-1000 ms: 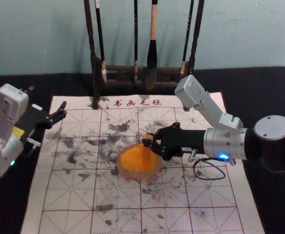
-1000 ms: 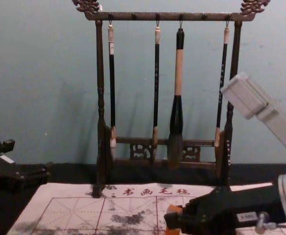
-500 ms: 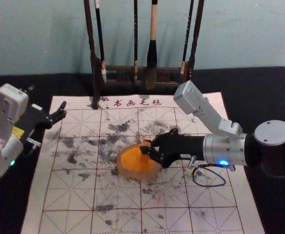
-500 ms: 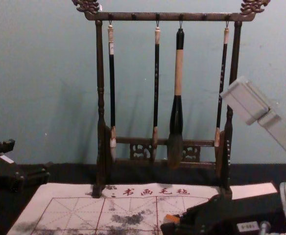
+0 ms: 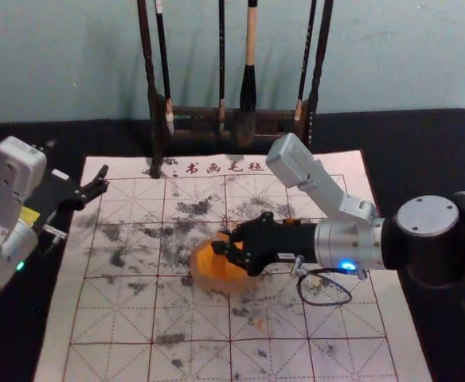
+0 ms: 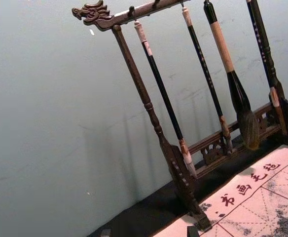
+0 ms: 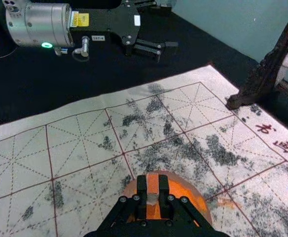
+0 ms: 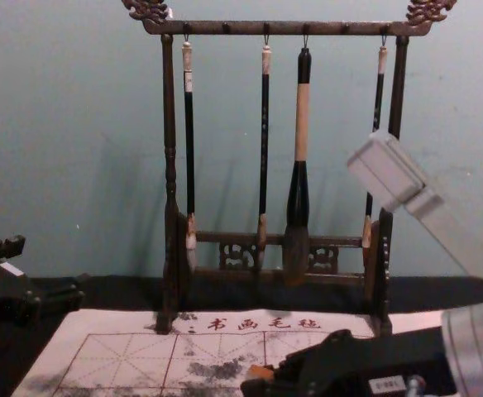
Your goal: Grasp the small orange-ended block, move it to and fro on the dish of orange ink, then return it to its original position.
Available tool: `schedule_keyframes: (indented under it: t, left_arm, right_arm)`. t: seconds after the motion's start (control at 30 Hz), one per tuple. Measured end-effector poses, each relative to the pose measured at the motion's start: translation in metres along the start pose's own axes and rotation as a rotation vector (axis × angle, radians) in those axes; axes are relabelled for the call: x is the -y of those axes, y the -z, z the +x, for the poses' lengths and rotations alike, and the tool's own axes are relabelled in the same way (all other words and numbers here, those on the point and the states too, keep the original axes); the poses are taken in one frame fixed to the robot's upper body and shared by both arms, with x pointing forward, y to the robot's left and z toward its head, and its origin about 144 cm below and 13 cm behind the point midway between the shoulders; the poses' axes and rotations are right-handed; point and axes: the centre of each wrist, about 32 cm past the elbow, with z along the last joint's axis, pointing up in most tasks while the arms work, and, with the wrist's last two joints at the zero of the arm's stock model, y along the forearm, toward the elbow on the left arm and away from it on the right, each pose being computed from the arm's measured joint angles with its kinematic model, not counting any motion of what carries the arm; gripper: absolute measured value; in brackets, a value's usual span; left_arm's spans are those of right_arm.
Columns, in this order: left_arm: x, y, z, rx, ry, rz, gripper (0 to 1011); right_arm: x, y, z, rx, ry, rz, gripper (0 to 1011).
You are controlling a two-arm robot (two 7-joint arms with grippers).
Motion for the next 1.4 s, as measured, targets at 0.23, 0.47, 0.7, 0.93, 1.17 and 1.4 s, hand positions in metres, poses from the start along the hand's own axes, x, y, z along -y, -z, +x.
schedule_keyframes:
  t: [0.23,0.47,0.7,0.93,1.17,1.4]
  left_arm:
    - [0.0,0.0,0.0,0.0,0.0,0.0,1001]
    - [0.0,0.0,0.0,0.0,0.0,0.0,1001]
    - [0.0,0.0,0.0,0.0,0.0,0.0,1001]
    - [0.0,0.0,0.0,0.0,0.0,0.0,1001]
    - [0.0,0.0,0.0,0.0,0.0,0.0,1001]
    - [0.0,0.0,0.0,0.0,0.0,0.0,1001]
  right_arm:
    - [-0.01,-0.005,0.005,0.007,0.012,0.01,108]
    - [-0.012,-0.006,0.011,0.017,0.047,0.005,109]
    - [-0.009,-0.006,0.016,0.018,0.076,0.006,109]
    - [0.001,-0.004,0.017,0.022,0.093,-0.001,108]
    - [0.012,0.002,0.013,0.016,0.093,-0.013,108]
    - [0.017,0.004,0.006,0.01,0.071,-0.008,109]
